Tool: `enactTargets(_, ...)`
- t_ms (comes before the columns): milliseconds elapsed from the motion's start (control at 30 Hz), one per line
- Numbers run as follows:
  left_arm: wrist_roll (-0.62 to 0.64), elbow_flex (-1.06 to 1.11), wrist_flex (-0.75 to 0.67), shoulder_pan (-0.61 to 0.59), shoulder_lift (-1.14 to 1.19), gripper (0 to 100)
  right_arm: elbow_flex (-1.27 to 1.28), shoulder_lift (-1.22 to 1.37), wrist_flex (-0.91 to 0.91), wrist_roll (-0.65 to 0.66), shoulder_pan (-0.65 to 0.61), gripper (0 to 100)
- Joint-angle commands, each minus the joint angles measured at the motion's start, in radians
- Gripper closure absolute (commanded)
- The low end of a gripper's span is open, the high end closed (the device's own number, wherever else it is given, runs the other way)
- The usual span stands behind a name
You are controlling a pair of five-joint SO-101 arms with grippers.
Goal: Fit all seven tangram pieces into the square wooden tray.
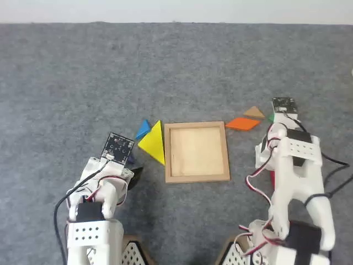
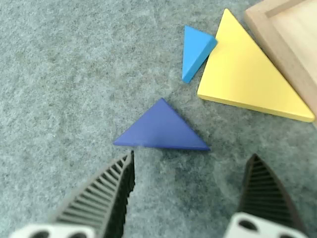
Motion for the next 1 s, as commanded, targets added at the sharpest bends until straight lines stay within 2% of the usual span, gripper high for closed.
enactTargets(0,-0.011,-0.01,-0.021,0.003,-0.011,67,-0.043,0.068,-0.044,-0.008,0.076,69.3)
enactTargets(100,-0.011,-0.01,-0.021,0.003,-0.011,67,-0.064,0.09,-0.036,-0.008,0.113,69.3)
enactTargets(967,-0.011,-0.01,-0.021,0.003,-0.011,67,-0.114,0.209,-0.102,0.097,0.113,69.5)
